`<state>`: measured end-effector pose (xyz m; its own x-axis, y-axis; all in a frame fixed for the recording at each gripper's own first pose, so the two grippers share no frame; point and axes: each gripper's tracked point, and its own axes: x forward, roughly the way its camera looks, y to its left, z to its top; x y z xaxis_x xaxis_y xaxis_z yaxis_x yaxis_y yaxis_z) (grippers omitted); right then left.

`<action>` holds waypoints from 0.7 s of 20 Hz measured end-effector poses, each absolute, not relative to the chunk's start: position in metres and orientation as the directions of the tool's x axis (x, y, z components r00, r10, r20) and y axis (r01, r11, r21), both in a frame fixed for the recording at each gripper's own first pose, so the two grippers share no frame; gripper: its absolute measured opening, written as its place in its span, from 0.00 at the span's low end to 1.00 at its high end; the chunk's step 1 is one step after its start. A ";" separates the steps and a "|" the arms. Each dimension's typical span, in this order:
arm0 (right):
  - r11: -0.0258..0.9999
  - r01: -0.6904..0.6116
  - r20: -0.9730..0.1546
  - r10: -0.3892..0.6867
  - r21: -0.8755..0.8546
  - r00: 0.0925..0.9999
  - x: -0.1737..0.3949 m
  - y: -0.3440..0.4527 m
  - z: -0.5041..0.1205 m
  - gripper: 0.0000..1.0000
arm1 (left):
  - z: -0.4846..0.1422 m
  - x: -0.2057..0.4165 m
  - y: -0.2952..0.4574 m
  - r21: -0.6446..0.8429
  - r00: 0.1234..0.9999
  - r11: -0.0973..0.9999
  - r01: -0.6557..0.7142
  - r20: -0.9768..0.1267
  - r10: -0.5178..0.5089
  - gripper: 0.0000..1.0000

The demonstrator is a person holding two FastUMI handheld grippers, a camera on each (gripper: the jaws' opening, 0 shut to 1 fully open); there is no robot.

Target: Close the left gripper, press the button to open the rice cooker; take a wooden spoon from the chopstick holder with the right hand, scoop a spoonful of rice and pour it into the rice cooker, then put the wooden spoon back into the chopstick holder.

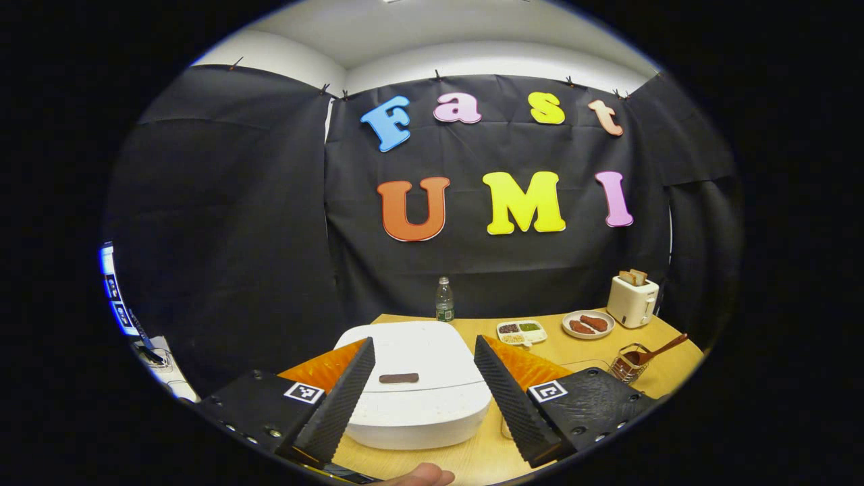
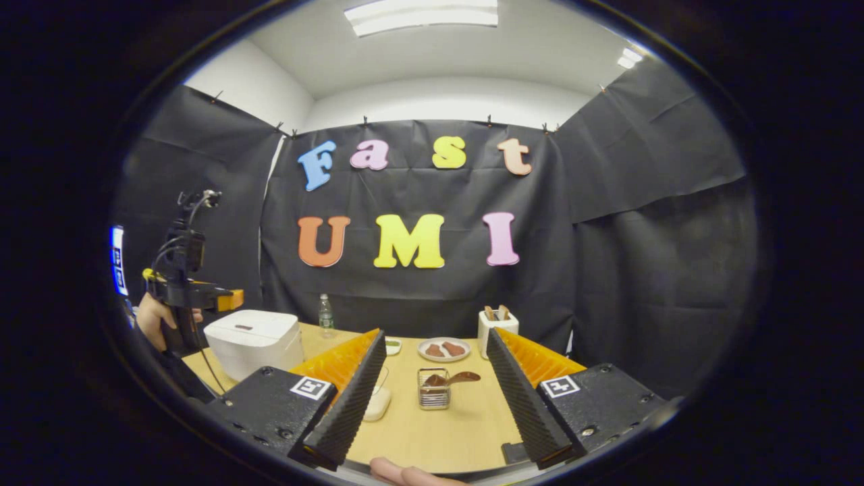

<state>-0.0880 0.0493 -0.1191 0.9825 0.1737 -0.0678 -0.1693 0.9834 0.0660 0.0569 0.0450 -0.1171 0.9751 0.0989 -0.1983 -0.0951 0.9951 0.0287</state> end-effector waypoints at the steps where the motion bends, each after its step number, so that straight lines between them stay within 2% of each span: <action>1: 0.985 -0.162 -0.067 0.166 0.066 0.984 -0.089 0.047 -0.118 0.94 | -0.113 0.048 0.041 0.020 0.977 0.995 -0.093 -0.192 0.095 0.94; 4: 0.985 -0.160 -0.070 0.164 0.066 0.984 -0.091 0.045 -0.117 0.94 | -0.102 0.021 0.026 -0.009 0.985 0.997 -0.072 -0.157 0.069 0.94; 5: 0.985 -0.156 -0.066 0.161 0.069 0.985 -0.092 0.043 -0.115 0.98 | -0.100 0.013 0.025 -0.009 0.987 0.997 -0.077 -0.145 0.075 0.95; 9: 0.985 -0.149 -0.057 0.154 0.083 0.986 -0.093 0.038 -0.110 0.94 | -0.086 -0.021 0.018 -0.008 0.993 0.996 -0.087 -0.085 0.086 0.94; 10: 0.985 -0.152 -0.054 0.156 0.077 0.986 -0.092 0.038 -0.109 0.98 | -0.078 -0.028 0.014 -0.003 0.995 0.996 -0.085 -0.061 0.085 0.94; 11: 0.986 -0.151 -0.054 0.155 0.069 0.986 -0.090 0.036 -0.109 0.94 | -0.074 -0.034 0.007 0.000 0.996 0.997 -0.075 -0.044 0.075 0.95; 12: 0.988 -0.136 -0.057 0.140 0.069 0.989 -0.086 0.032 -0.110 0.98 | -0.070 -0.042 0.000 0.000 0.998 0.998 -0.055 -0.030 0.055 0.94; 14: 0.992 -0.106 -0.080 0.112 0.075 0.991 -0.081 0.025 -0.116 0.98 | -0.067 -0.053 -0.013 -0.007 1.000 1.000 -0.020 -0.006 0.020 0.94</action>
